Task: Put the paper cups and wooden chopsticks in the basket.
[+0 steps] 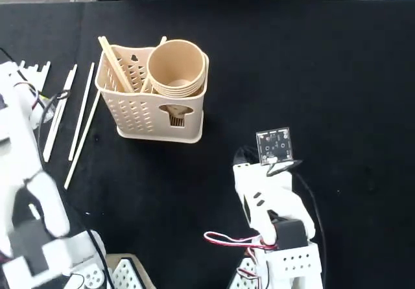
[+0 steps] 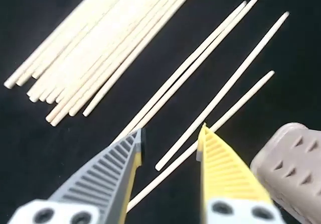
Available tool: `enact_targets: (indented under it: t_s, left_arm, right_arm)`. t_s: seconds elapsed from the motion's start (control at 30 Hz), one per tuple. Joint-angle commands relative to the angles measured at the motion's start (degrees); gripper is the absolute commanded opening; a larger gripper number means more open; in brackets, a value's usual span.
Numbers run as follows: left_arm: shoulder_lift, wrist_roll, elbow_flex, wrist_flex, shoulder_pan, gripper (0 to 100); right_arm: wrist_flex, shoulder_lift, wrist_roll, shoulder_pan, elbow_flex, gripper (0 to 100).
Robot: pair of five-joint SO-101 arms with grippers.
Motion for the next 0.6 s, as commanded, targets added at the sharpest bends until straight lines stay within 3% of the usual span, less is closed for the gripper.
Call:
enact_targets:
  t_s: [0.0, 0.17, 0.43, 0.57]
  left_arm:
    - [4.0, -0.4, -7.5, 2.9, -0.8, 19]
    - [4.7, -0.1, -13.5, 8.6, -0.8, 19]
    - [4.7, -0.4, -36.9, 34.4, -0.9, 19]
    - [3.8, -0.4, -35.1, 34.6, -5.5, 22]
  right_arm:
    - [0.3, -0.6, 0.6, -0.3, 0.0, 1.5]
    - [0.3, -0.7, 0.6, -0.3, 0.0, 1.5]
    - [0.3, -0.7, 0.6, -0.3, 0.0, 1.5]
    - [1.0, -0.7, 0.6, -0.3, 0.0, 1.5]
